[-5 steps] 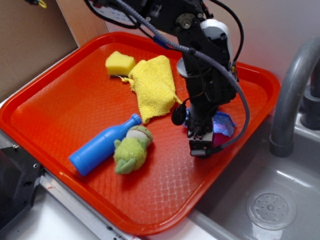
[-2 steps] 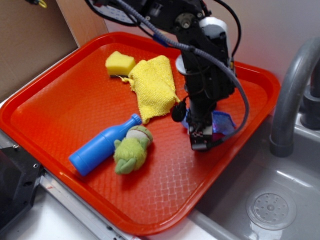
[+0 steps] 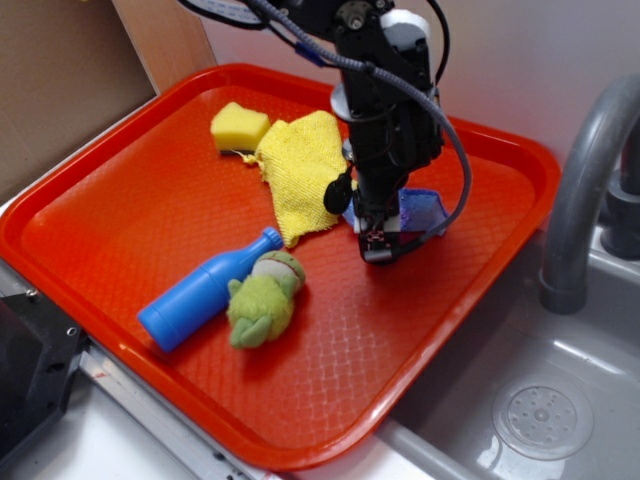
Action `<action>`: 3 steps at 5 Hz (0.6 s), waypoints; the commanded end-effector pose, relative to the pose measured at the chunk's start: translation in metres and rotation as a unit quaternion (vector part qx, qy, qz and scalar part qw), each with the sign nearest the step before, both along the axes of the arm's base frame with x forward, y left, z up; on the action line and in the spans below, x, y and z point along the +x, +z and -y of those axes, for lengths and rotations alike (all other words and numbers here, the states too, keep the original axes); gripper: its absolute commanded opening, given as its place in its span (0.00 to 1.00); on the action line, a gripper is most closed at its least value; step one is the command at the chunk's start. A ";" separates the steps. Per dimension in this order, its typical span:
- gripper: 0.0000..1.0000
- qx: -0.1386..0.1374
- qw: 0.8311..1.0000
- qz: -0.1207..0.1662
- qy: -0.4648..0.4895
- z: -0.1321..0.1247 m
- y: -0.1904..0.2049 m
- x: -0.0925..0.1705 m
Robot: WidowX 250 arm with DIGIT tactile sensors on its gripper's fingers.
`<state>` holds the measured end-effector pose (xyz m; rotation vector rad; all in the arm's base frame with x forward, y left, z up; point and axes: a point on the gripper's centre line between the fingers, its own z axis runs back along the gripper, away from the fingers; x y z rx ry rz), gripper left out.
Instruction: Grab the blue sponge.
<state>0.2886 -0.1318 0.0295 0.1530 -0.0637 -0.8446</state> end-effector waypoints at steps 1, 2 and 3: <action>0.00 -0.016 0.999 0.049 0.000 0.012 0.035 -0.007; 0.00 -0.022 0.991 0.050 0.125 -0.016 0.085 -0.016; 0.00 -0.004 0.968 0.052 0.247 -0.045 0.135 -0.037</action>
